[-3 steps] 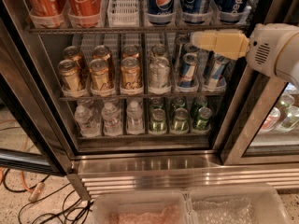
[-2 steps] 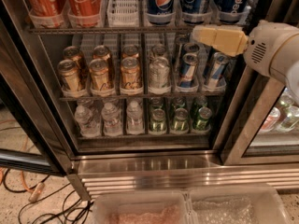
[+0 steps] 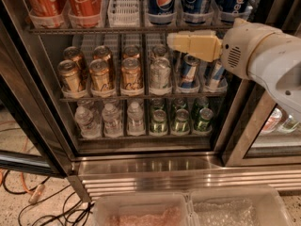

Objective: Pick pepsi can from top shelf of fridge

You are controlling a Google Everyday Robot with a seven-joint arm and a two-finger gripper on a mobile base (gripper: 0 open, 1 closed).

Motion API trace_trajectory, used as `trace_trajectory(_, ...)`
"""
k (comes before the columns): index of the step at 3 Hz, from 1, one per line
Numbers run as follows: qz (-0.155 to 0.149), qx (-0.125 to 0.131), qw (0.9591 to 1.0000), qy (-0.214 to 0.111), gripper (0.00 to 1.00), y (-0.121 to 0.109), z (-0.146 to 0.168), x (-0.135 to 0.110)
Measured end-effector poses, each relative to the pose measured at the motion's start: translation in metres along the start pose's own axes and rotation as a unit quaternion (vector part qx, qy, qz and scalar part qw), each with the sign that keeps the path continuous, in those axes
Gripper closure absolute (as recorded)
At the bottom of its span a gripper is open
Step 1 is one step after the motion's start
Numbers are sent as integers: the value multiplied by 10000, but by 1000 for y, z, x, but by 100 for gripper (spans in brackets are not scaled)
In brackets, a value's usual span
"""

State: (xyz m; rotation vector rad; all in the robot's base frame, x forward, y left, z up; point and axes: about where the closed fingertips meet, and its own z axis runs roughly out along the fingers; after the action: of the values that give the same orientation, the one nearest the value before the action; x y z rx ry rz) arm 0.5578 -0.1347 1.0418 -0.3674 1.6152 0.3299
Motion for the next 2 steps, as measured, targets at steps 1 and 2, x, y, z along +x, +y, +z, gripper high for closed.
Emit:
trace_trajectory(1,48,83,9999,-85,0,-1,2,-3)
trace_trajectory(2,82,325,9991,-256,0,-9,5,-10)
